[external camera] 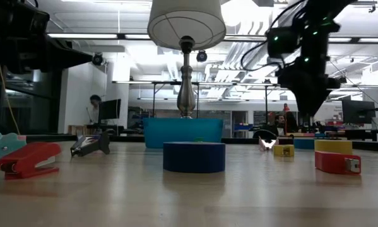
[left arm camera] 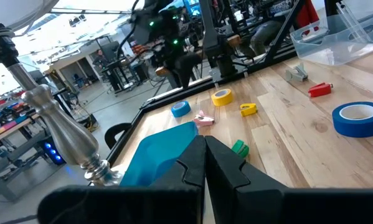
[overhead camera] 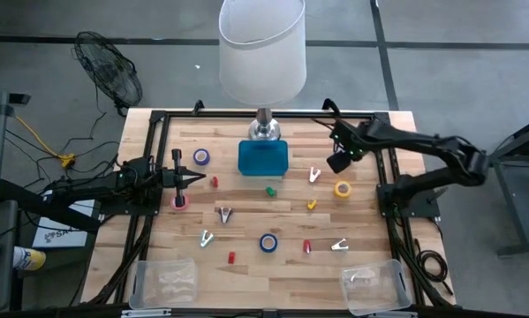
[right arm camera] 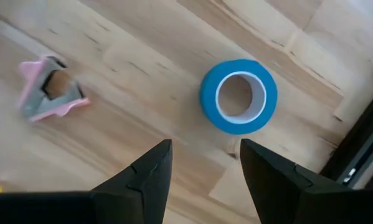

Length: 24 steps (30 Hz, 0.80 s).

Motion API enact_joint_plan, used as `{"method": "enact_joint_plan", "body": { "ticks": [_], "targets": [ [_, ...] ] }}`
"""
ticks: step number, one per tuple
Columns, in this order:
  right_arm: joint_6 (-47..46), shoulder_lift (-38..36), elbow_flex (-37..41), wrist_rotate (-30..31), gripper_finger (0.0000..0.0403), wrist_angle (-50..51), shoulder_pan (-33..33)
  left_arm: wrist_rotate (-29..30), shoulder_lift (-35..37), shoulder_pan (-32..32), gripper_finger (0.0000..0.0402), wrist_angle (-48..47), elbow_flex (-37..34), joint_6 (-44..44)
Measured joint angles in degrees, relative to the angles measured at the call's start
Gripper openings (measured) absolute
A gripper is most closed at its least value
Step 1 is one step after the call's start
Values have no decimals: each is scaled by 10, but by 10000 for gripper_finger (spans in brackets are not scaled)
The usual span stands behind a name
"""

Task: Pick and place Stapler, Stapler remover, tape
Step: Put the light blue tape into the blue bin

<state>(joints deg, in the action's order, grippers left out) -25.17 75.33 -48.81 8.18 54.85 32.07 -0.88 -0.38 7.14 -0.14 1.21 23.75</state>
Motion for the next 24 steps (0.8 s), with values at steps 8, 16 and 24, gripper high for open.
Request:
{"method": "enact_joint_plan", "body": {
  "ticks": [8, 16, 24],
  "targets": [
    [20, 94, -13, -23, 181, 1, 27, 0, 0, 0, 1, 0, 0, 0],
    [23, 146, -13, -21, 181, -35, 39, 0, 0, 0, 1, 0, 0, 0],
    [47, 158, -13, 15, 181, -48, 43, 0, 0, 0, 1, 0, 0, 0]
  ]
}}
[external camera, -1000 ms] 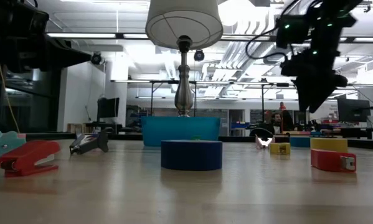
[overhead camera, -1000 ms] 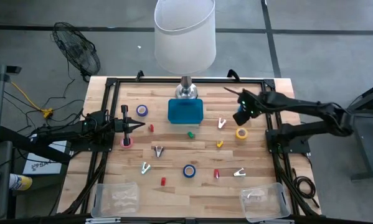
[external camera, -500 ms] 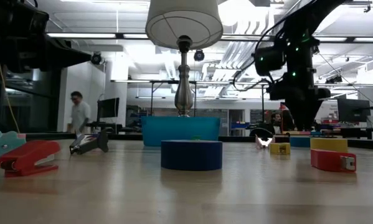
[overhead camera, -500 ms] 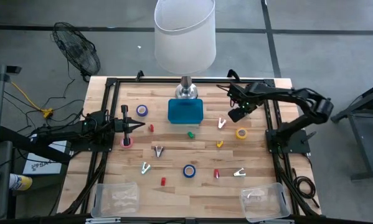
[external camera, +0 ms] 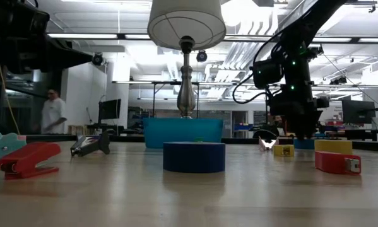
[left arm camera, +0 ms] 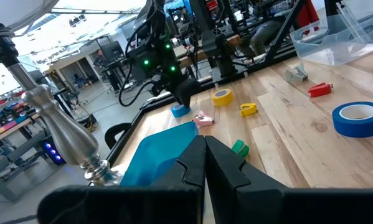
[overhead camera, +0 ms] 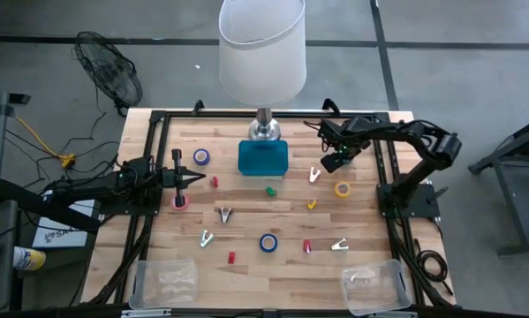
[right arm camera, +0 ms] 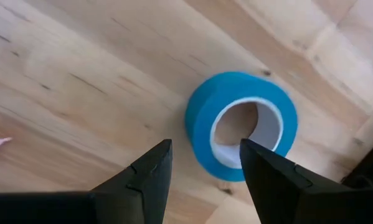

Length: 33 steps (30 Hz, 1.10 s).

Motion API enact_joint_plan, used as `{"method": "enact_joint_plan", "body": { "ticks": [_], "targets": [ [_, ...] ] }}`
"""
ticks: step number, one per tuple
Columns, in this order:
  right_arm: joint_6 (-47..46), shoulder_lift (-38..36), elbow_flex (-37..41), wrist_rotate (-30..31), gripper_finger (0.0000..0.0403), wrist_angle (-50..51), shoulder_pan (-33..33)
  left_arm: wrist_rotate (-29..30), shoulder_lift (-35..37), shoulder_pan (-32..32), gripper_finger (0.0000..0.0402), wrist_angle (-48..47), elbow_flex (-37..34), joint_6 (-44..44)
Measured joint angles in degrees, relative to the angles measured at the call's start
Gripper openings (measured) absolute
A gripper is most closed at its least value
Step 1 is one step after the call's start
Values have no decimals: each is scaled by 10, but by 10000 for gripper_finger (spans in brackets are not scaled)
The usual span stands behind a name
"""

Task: Pick and place Stapler, Stapler remover, tape
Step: Put the light blue tape into the blue bin

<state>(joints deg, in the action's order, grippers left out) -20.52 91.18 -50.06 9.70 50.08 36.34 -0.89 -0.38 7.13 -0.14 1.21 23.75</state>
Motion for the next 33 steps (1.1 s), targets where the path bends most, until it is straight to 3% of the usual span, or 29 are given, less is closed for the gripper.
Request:
{"method": "enact_joint_plan", "body": {
  "ticks": [11, 22, 26, 33],
  "targets": [
    [102, 0, 12, -26, 181, -33, 8, 0, 0, 0, 1, 0, 0, 0],
    [87, 0, 34, -26, 177, -50, 9, 0, 0, 0, 1, 0, 0, 0],
    [86, 0, 34, -26, 147, -50, 9, 0, 0, 0, 1, 0, 0, 0],
    [83, 0, 34, -16, 57, -49, 9, 0, 0, 0, 1, 0, 0, 0]
  ]
}}
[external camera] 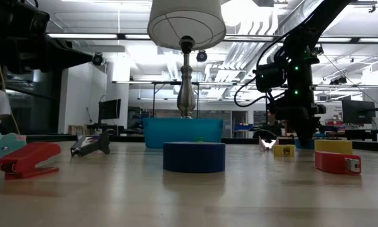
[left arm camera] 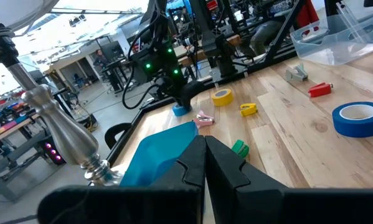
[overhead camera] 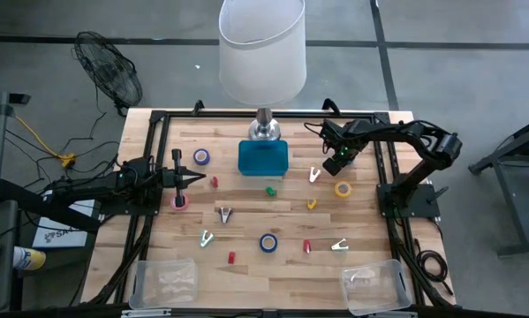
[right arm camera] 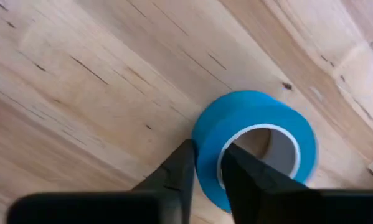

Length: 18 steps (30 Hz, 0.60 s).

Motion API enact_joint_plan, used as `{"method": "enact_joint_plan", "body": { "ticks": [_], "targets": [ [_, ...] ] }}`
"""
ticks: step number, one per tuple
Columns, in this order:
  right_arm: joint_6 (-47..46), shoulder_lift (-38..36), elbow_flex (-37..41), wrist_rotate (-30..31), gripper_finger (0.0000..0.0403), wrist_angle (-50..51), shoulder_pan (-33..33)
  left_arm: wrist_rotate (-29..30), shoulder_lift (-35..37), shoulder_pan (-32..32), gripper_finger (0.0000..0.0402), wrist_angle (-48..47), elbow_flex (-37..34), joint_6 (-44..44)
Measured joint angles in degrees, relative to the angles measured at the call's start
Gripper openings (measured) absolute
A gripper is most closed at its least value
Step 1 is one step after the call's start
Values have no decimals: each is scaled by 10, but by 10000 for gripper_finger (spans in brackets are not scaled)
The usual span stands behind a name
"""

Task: Pick and place Stapler, Stapler remover, tape
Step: Put the light blue tape into the blue bin

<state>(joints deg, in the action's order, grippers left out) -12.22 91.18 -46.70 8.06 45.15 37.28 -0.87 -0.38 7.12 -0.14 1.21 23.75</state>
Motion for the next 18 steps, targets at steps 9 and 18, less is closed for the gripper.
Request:
{"method": "enact_joint_plan", "body": {
  "ticks": [9, 18],
  "targets": [
    [-9, -21, -1, -36, 29, 0, -24, 0, 0, 0, 1, 0, 0, 0],
    [-38, -104, -30, -103, 29, -11, -95, 0, 0, 0, 1, 0, 0, 0]
  ]
}}
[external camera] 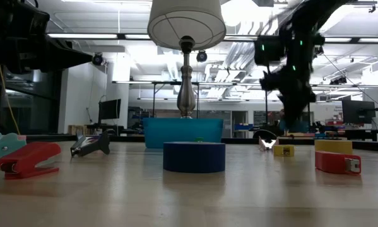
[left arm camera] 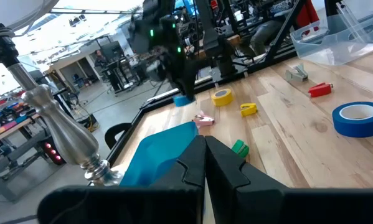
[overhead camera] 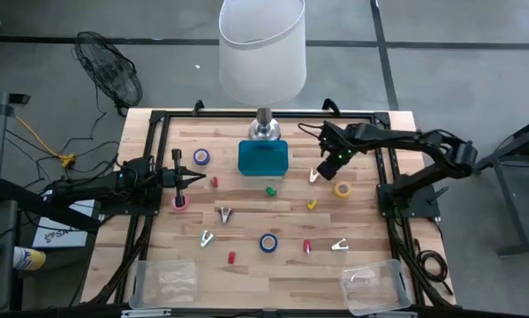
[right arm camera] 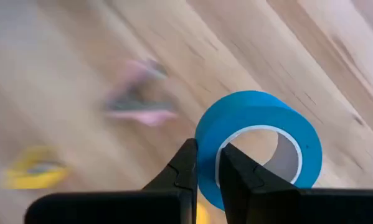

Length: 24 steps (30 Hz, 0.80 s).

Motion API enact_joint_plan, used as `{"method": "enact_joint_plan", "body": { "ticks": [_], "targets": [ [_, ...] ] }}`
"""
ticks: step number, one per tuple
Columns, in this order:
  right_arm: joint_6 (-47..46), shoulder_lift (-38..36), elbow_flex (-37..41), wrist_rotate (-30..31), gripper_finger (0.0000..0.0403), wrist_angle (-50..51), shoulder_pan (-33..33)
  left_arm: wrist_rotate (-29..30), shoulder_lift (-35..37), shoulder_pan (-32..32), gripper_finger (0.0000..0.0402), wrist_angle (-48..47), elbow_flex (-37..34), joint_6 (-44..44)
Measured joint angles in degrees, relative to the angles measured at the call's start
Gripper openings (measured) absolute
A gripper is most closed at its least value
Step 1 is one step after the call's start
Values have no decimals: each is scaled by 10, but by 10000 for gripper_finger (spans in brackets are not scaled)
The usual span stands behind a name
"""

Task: Pick and place Stapler, Stapler remover, tape
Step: Put the light blue tape into the blue bin

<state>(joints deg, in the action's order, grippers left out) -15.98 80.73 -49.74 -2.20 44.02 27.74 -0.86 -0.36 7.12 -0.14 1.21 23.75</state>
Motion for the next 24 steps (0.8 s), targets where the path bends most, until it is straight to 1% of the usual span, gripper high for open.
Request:
{"method": "enact_joint_plan", "body": {
  "ticks": [3, 6, 12, 14, 18, 24],
  "targets": [
    [-7, -13, -26, -29, 29, -35, -27, 0, 0, 0, 1, 0, 0, 0],
    [-7, -9, -52, -53, 29, -91, -50, 0, 0, 0, 1, 0, 0, 0],
    [-37, 26, -72, -121, 31, -252, -75, 0, 0, 0, 1, 0, 0, 0],
    [-51, 40, -72, -132, 31, -301, -80, 0, 0, 0, 1, 0, 0, 0],
    [-61, 69, -71, -136, 31, -354, -85, 0, 0, 0, 1, 0, 0, 0],
    [-81, 107, -71, -161, 33, -449, -87, 0, 0, 0, 1, 0, 0, 0]
  ]
}}
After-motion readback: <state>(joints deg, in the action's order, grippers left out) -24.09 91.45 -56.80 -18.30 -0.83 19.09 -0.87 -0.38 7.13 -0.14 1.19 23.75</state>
